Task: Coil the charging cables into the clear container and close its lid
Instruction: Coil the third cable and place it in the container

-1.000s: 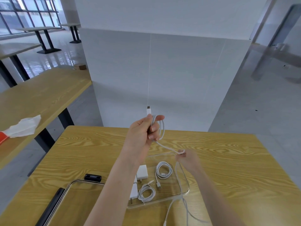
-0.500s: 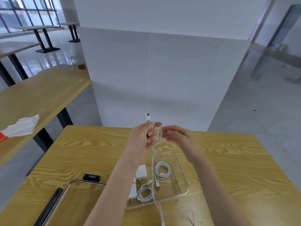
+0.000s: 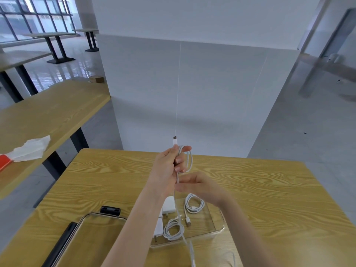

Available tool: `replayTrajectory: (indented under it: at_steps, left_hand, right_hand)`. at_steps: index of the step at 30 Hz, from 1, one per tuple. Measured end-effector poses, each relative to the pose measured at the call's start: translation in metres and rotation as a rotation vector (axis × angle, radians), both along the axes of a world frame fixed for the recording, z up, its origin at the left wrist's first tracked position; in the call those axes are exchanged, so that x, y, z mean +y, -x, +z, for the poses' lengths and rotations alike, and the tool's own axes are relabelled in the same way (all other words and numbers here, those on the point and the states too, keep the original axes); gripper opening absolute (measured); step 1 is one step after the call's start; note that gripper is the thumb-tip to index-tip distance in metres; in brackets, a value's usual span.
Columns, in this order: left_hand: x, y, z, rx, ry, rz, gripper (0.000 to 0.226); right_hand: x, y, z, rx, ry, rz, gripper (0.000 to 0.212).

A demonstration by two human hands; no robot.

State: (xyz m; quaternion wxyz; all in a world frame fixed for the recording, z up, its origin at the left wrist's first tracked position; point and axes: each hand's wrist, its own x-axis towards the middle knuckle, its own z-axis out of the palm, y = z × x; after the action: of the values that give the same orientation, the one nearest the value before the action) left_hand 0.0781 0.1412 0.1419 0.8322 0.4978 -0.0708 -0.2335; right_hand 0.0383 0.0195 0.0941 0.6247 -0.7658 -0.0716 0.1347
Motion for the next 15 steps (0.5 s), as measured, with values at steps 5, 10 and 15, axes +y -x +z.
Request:
replayTrajectory:
  at_steps: [5,10,15]
  left_hand:
    - [0.0,0.009,0.008,-0.148,-0.072,-0.03,0.036]
    - [0.0,0.017,0.012,-0.333,-0.18,-0.082,0.034]
    - [-0.001,0.024,-0.006,-0.334,-0.406,-0.283,0.035]
  right_hand:
    - [-0.003,-0.012,-0.019,-0.063,0.485,-0.117,0.017]
    - [-0.026,-0.016,-0.051,0.02,0.888,-0.317,0.028]
    - [-0.043,-0.019,-0.028,0.02,0.941,-0.386,0.035]
